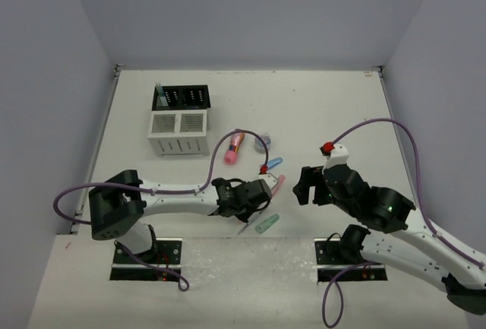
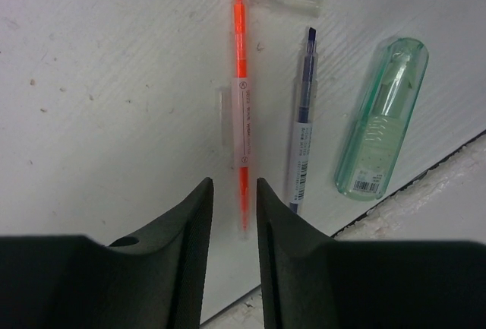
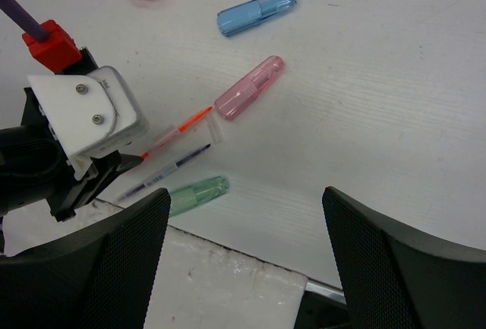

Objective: Sort the stationery into containers
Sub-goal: Pick up the pen from the center of the board.

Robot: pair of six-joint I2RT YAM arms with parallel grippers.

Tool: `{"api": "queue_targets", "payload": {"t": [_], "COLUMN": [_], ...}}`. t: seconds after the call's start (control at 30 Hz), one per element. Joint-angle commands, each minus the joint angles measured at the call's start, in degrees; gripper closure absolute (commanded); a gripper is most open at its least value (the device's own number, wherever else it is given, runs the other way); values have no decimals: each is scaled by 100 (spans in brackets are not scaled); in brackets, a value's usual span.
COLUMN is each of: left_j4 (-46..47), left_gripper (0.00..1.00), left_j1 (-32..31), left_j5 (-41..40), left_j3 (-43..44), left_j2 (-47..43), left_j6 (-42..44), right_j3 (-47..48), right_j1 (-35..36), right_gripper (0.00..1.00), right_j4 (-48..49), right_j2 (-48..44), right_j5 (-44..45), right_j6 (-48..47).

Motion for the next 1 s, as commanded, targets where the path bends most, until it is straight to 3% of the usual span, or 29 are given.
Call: {"api": "queue_targets", "payload": {"t": [0.0,0.47,0.73,0.97], "left_j4": [138,675,611,539], "left_gripper": [70,71,77,88], "left_j1": [-62,-97,-97,-97], "left_j5": [125,207,224,246], "left_j3": [-112,-358,-316,-313], "left_j2": [0,180,302,405], "left_j6": [-129,-77,-68,-60], "right_j3": [133,105,97,90], "right_j1": [-21,-20,-12,-16], "right_gripper": [16,17,17,18], "right_j4": [38,92,116,139], "right_j2": [-15,-49,-65,-123], "right_j5": [-11,-65,-89,-111], "right_j6": [-51,-79,-103,-130]}}
